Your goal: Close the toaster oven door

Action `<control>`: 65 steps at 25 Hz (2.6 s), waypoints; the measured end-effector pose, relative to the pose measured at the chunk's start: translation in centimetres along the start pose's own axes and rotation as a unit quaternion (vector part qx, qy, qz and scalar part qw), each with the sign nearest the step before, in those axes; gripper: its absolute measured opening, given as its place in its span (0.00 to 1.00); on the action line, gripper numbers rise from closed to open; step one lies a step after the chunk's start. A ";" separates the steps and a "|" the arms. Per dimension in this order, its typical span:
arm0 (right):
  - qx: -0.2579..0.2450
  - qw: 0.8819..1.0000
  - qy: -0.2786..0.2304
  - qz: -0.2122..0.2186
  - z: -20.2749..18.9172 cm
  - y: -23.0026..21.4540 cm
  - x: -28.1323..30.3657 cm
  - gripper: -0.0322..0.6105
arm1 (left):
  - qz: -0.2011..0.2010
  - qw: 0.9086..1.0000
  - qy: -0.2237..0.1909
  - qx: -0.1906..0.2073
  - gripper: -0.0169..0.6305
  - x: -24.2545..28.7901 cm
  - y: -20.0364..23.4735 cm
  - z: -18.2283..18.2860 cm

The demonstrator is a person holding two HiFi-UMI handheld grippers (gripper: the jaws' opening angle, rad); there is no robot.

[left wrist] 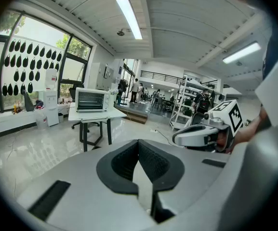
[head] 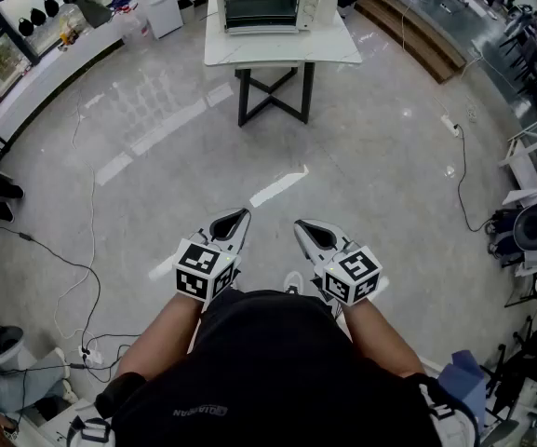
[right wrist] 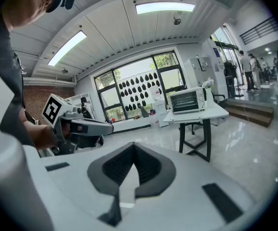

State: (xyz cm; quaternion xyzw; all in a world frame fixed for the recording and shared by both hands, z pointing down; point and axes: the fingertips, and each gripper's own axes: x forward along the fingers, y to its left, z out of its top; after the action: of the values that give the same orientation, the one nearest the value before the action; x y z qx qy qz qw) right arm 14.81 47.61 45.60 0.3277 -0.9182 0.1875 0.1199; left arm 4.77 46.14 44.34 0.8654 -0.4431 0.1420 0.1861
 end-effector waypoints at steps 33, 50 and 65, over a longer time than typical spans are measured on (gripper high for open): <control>0.003 0.999 -0.003 0.053 -0.3 -6.9 -5.1 0.05 | 0.042 0.999 0.002 -0.014 0.03 5.7 -6.7 0.5; 0.018 0.998 0.013 0.052 0.7 -10.6 0.5 0.05 | 0.040 0.999 0.018 -0.019 0.03 9.5 -1.6 1.3; -0.001 1.000 -0.003 0.028 10.4 -13.2 15.5 0.05 | 0.024 1.000 0.002 0.000 0.03 13.3 15.0 9.4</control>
State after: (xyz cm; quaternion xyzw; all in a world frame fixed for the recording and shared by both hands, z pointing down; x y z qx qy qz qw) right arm 10.62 25.12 45.05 0.3024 -0.9274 0.1892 0.1124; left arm 0.80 24.34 44.42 0.8543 -0.4630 0.1488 0.1833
